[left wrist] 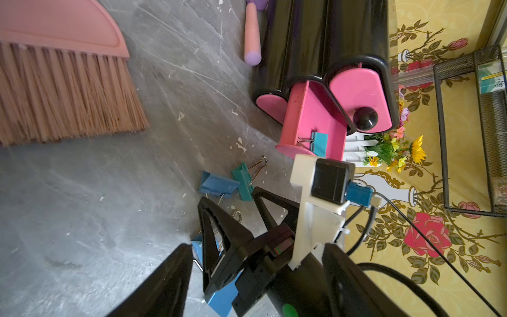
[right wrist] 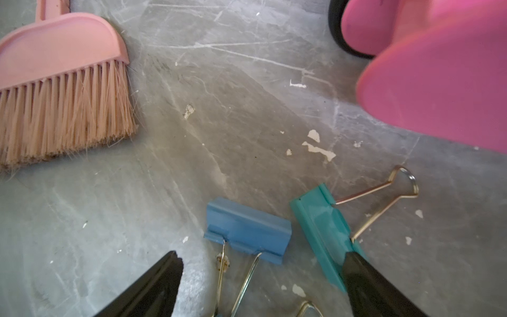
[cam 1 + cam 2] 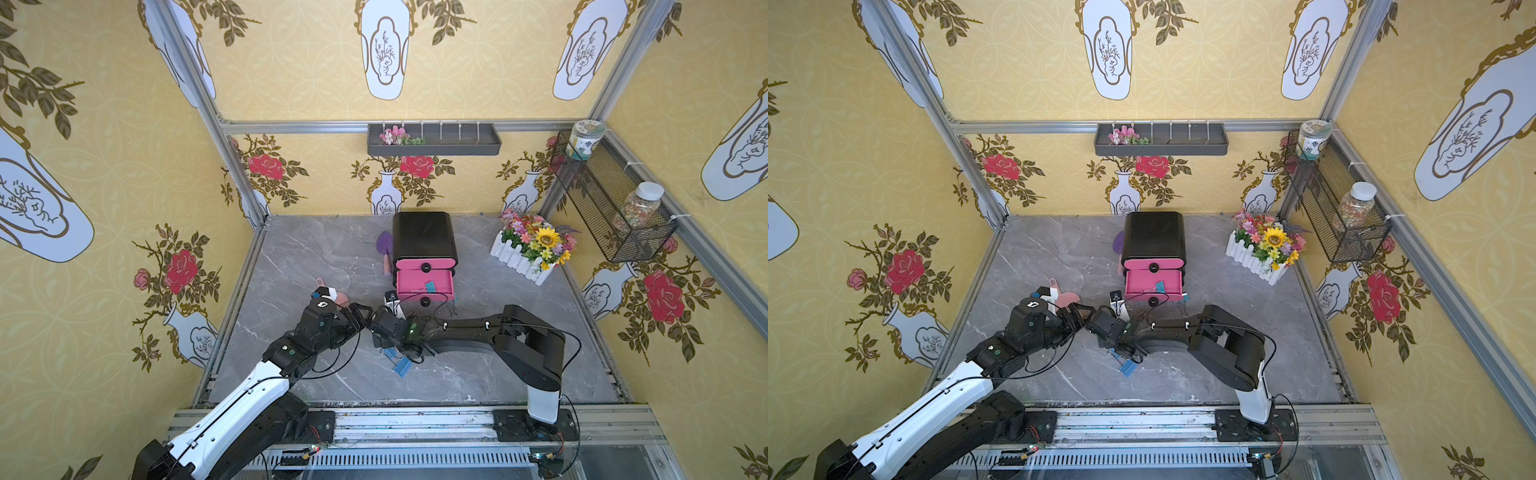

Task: Put the binder clips in the drawer according to color
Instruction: Pick up the binder clip at the center of the board.

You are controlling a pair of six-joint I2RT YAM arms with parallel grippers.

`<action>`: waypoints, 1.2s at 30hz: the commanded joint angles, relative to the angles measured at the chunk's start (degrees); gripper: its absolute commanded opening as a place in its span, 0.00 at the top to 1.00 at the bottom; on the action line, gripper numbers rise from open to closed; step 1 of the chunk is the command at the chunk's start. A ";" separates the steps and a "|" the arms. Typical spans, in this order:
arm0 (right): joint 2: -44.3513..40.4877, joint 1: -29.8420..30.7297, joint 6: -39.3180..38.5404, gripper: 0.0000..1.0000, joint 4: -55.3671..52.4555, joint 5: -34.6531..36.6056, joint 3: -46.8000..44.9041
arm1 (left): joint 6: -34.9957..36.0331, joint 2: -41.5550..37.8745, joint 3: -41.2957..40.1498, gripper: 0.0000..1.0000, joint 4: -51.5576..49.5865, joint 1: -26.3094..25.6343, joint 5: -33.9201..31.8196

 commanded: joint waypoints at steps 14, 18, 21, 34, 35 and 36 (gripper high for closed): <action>-0.17 2.67 2.85 0.06 4.14 -3.15 -1.20 | 1.75 -0.80 1.38 0.20 -2.74 -0.09 0.41; 0.32 4.70 3.57 0.06 5.55 -4.96 -1.03 | 1.66 -0.97 1.48 0.20 -2.86 -0.07 0.35; 1.27 5.63 3.66 0.06 6.73 -7.20 0.04 | 1.68 -1.30 1.61 0.20 -3.13 -0.09 0.10; -9.49 4.95 -4.66 0.08 3.31 -6.00 -0.99 | 4.65 -1.16 6.62 0.19 -7.20 -0.04 -1.39; -10.12 4.35 -6.81 0.10 2.21 -6.81 -0.54 | 4.74 -1.01 6.87 0.19 -7.08 -0.03 -1.46; -10.50 3.42 -9.11 0.12 0.71 -8.12 -0.03 | 4.87 -0.91 7.09 0.20 -6.99 -0.04 -1.45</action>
